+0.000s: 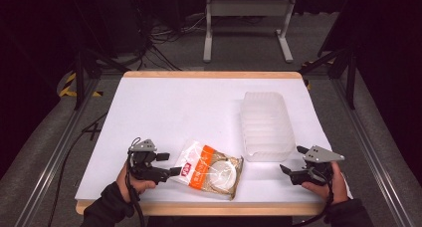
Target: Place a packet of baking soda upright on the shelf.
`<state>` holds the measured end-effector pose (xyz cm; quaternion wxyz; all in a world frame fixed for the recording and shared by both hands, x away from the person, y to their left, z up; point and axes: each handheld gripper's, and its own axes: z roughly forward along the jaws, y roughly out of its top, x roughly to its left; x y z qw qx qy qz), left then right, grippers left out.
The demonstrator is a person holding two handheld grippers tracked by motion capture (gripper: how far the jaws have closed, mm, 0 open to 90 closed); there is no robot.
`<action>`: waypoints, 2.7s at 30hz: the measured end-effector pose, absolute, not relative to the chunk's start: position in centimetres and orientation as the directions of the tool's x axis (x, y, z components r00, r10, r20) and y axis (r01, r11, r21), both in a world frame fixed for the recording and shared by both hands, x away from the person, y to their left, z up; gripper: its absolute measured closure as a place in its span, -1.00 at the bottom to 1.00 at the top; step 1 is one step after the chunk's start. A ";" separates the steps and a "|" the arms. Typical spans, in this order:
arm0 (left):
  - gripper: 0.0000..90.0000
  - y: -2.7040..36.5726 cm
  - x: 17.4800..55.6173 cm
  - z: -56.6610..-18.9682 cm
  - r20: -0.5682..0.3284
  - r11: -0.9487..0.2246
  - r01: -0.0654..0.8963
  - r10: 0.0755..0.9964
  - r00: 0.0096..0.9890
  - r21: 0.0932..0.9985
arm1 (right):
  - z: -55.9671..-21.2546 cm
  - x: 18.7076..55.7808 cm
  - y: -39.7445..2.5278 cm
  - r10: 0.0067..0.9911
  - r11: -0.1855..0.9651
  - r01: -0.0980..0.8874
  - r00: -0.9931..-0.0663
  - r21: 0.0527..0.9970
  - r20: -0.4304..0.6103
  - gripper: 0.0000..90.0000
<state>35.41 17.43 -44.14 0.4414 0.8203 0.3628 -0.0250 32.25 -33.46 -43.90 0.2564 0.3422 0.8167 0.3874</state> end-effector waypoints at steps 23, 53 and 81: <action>-0.28 16.6 35.6 -45.2 -0.536 -0.351 0.727 0.503 0.678 0.590 | -44.0 32.3 -33.4 0.748 0.473 0.365 -0.647 0.802 -0.147 -0.75; 0.98 11.7 39.5 -44.4 -0.383 -0.446 0.576 0.453 0.805 0.685 | -44.2 32.5 -33.4 0.750 0.474 0.380 -0.647 0.795 -0.138 -0.75; 1.00 9.4 37.0 -35.5 -0.006 -0.532 0.179 0.310 0.951 0.828 | -44.2 32.5 -33.5 0.757 0.464 0.385 -0.641 0.797 -0.131 -0.75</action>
